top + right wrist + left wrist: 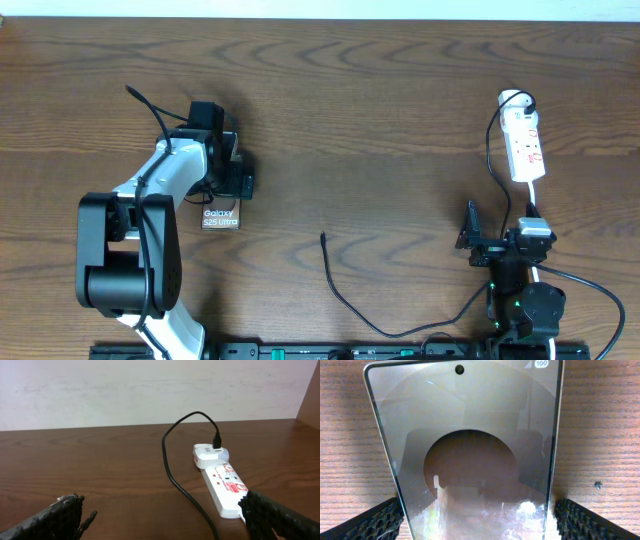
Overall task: Plug charger to phone and switch on socket
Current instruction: 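Lower the left gripper and close it on the phone box sides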
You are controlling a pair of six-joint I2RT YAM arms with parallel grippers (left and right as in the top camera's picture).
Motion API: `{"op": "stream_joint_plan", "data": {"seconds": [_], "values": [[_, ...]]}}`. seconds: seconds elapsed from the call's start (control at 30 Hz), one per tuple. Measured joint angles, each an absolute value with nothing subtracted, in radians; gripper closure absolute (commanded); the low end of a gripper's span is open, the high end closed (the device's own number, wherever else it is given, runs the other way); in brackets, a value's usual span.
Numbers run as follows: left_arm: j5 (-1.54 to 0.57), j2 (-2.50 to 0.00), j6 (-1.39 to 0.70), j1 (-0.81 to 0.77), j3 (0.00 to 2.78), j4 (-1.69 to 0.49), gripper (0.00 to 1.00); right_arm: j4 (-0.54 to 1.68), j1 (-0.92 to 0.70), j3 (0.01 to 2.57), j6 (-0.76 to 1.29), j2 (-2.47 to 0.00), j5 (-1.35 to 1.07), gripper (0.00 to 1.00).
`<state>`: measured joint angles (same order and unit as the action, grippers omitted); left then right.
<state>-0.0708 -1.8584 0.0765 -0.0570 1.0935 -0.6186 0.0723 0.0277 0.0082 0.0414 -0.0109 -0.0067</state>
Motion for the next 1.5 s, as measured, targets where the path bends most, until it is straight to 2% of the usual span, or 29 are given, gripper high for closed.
{"op": "stream_joint_plan", "data": {"seconds": [1.5], "values": [[-0.07,-1.85,0.051,-0.061,1.083,-0.647,0.02,0.072,0.028,0.008,0.042,-0.011,-0.007,0.01]]}}
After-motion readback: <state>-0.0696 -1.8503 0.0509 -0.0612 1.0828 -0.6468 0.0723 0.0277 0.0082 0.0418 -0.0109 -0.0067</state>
